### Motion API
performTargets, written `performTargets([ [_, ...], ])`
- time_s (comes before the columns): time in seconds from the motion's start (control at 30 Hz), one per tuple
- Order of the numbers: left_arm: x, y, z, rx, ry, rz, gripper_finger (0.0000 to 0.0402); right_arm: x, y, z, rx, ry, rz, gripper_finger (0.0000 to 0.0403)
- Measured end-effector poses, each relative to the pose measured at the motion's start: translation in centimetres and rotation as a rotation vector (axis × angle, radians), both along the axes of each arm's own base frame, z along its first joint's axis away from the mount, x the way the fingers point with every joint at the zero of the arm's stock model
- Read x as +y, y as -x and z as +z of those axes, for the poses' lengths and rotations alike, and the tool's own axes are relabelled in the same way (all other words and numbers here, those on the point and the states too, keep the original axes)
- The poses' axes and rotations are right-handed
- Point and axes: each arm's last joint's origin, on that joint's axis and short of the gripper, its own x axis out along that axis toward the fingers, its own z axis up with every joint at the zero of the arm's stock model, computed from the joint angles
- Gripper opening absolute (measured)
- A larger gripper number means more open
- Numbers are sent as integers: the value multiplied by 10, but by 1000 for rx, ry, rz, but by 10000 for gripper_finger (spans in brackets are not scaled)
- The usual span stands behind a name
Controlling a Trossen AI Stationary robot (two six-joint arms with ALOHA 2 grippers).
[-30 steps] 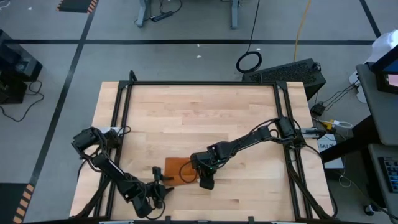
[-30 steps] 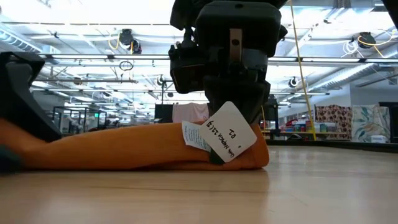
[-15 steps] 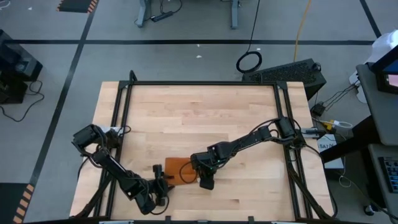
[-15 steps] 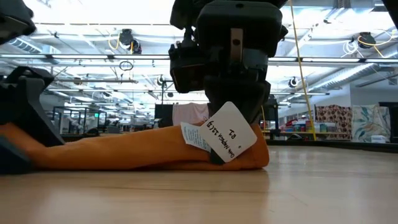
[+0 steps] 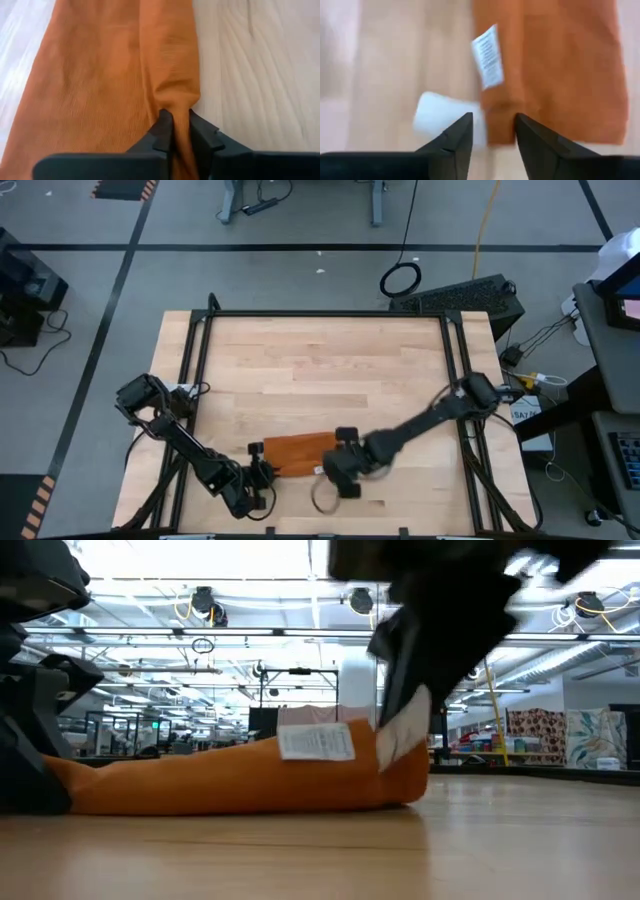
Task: Roll towel
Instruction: Roll the brown towel
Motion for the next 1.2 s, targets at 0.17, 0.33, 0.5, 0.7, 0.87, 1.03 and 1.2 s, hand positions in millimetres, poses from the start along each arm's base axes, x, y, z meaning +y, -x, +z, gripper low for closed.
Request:
performTargets([
  [0.17, 3, 3, 18, 33, 74, -35, 24, 40, 19, 5, -120, 154, 84, 169],
  [0.33, 13, -8, 29, 80, 205, -27, 25, 73, 25, -4, -282, 268, 107, 205],
  [0.5, 26, -21, 31, 144, 308, -16, 25, 79, 20, -13, -335, 298, 92, 235],
  [0.7, 40, -35, 32, 188, 411, 7, 25, 66, 11, -26, -307, 419, 121, 242],
  [0.87, 48, -41, 33, 208, 446, 6, 25, 48, 5, -32, -242, 472, 104, 242],
  [1.03, 54, -44, 33, 204, 449, 15, 25, 33, 0, -37, -159, 415, 111, 233],
  [1.2, 57, -46, 33, 201, 450, 27, 25, 24, -5, -39, -122, 355, 111, 212],
])
